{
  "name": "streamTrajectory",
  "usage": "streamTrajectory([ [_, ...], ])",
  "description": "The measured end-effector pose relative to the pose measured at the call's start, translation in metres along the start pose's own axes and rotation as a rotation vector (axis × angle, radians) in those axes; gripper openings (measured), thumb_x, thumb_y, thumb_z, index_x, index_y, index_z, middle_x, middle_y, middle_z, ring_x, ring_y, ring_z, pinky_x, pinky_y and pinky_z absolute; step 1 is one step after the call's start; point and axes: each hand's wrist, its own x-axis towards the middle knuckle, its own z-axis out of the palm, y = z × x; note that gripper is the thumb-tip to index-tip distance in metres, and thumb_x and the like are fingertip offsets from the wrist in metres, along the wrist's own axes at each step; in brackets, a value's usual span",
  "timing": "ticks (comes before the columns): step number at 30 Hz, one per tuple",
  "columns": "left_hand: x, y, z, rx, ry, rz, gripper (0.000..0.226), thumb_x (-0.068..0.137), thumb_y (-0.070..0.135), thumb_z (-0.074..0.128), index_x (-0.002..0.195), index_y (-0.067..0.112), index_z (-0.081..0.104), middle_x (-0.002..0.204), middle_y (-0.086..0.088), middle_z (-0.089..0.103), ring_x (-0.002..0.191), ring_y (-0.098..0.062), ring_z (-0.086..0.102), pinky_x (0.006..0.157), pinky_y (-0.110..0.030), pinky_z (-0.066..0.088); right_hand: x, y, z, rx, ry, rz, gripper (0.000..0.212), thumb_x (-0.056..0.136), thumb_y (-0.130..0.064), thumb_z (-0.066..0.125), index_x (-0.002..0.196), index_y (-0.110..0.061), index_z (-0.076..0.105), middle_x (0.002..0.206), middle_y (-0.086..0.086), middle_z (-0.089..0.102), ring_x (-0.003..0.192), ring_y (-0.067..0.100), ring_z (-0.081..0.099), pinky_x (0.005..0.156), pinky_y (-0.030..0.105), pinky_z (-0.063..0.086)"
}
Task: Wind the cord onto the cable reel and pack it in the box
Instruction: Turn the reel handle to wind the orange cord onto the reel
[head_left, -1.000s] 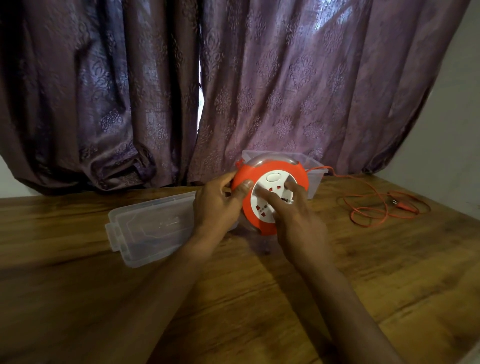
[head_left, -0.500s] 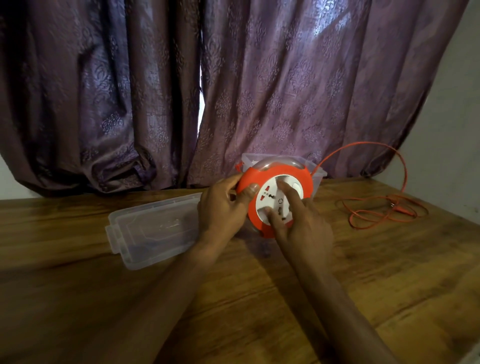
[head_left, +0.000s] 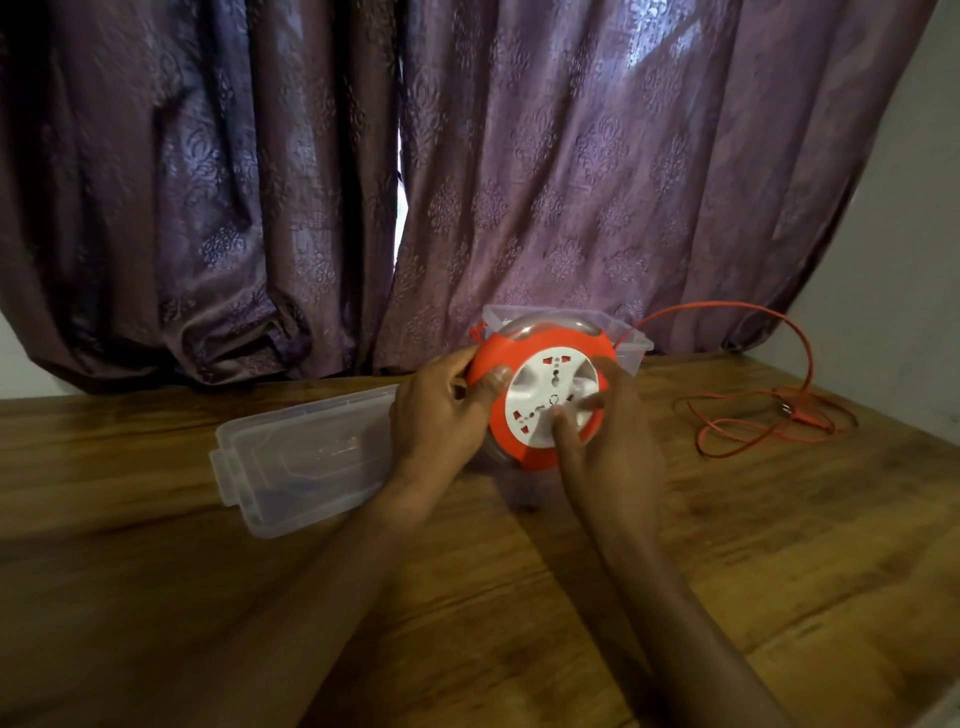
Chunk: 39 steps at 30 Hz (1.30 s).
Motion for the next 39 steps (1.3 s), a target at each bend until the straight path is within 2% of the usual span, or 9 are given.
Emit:
streamTrajectory([
  [5,0.006,-0.003,-0.005,-0.019,0.023,-0.012,0.042,0.08,0.057,0.062,0.115,0.034,0.068,0.095,0.012,0.075,0.089,-0.009,0.071,0.082,-0.043,0.058,-0.001,-0.008,0.002,-0.175,-0.197,-0.179,0.069,0.08,-0.015,0.062,0.134,-0.047,0.032,0.142,0.0,0.031,0.093,0.031,0.061,0.061,0.039,0.053],
  [9,0.006,-0.001,-0.003,-0.024,0.001,-0.003,0.04,0.081,0.057,0.062,0.117,0.04,0.063,0.097,0.012,0.076,0.09,-0.008,0.07,0.083,-0.042,0.058,-0.001,-0.006,0.004,-0.279,-0.329,-0.165,0.088,0.076,-0.005,0.06,0.139,-0.054,0.024,0.156,0.008,0.015,0.105,0.038,0.06,0.068,0.039,0.051],
  [15,0.003,0.001,-0.002,-0.013,-0.017,0.018,0.048,0.081,0.059,0.059,0.121,0.034,0.066,0.098,0.015,0.074,0.091,-0.007,0.069,0.084,-0.042,0.058,0.002,0.002,0.005,-0.363,-0.26,-0.17,0.08,0.084,-0.017,0.062,0.137,-0.058,0.018,0.147,0.003,0.03,0.096,0.033,0.064,0.062,0.037,0.051],
  [19,0.003,-0.001,0.001,-0.045,-0.01,0.018,0.05,0.077,0.065,0.057,0.119,0.039,0.063,0.095,0.014,0.075,0.089,-0.007,0.07,0.083,-0.042,0.058,0.002,0.002,0.001,-0.283,-0.182,-0.14,0.056,0.091,-0.045,0.053,0.14,-0.053,0.028,0.119,-0.001,0.056,0.084,0.029,0.064,0.061,0.037,0.049],
  [22,0.001,-0.002,0.003,-0.044,-0.018,0.03,0.05,0.076,0.067,0.056,0.117,0.038,0.065,0.096,0.013,0.076,0.09,-0.007,0.07,0.083,-0.042,0.058,0.002,0.002,0.0,-0.288,-0.087,-0.114,0.056,0.086,-0.056,0.056,0.138,-0.046,0.038,0.097,0.001,0.07,0.075,0.031,0.066,0.057,0.034,0.044],
  [26,-0.001,-0.001,0.004,-0.03,-0.044,0.044,0.054,0.078,0.067,0.056,0.119,0.033,0.067,0.101,0.014,0.075,0.094,-0.006,0.069,0.086,-0.042,0.057,0.002,0.0,0.003,-0.285,-0.04,0.028,0.061,0.082,-0.069,0.048,0.134,-0.04,0.039,0.081,0.003,0.073,0.076,0.034,0.067,0.06,0.034,0.044],
  [32,-0.006,0.003,0.005,0.045,-0.081,0.084,0.055,0.081,0.06,0.056,0.128,0.033,0.063,0.112,0.011,0.073,0.099,-0.009,0.068,0.088,-0.04,0.056,-0.002,0.002,0.004,-0.014,-0.017,0.252,0.049,0.083,-0.062,0.056,0.116,-0.026,0.048,0.088,0.003,0.071,0.088,0.03,0.066,0.068,0.035,0.043],
  [36,-0.002,-0.001,0.003,-0.004,-0.059,0.044,0.051,0.08,0.063,0.057,0.119,0.033,0.068,0.1,0.012,0.075,0.092,-0.008,0.069,0.084,-0.041,0.057,0.0,0.002,0.001,0.008,0.009,0.12,0.039,0.089,-0.052,0.056,0.118,-0.027,0.047,0.079,-0.009,0.065,0.078,0.022,0.065,0.062,0.032,0.039],
  [39,0.004,-0.003,-0.001,-0.049,-0.017,0.009,0.049,0.075,0.069,0.057,0.114,0.041,0.066,0.09,0.016,0.075,0.089,-0.008,0.07,0.083,-0.044,0.057,0.004,-0.001,-0.006,-0.068,-0.002,-0.096,0.037,0.09,-0.027,0.06,0.123,-0.03,0.044,0.111,-0.003,0.057,0.084,0.024,0.062,0.06,0.036,0.048],
])
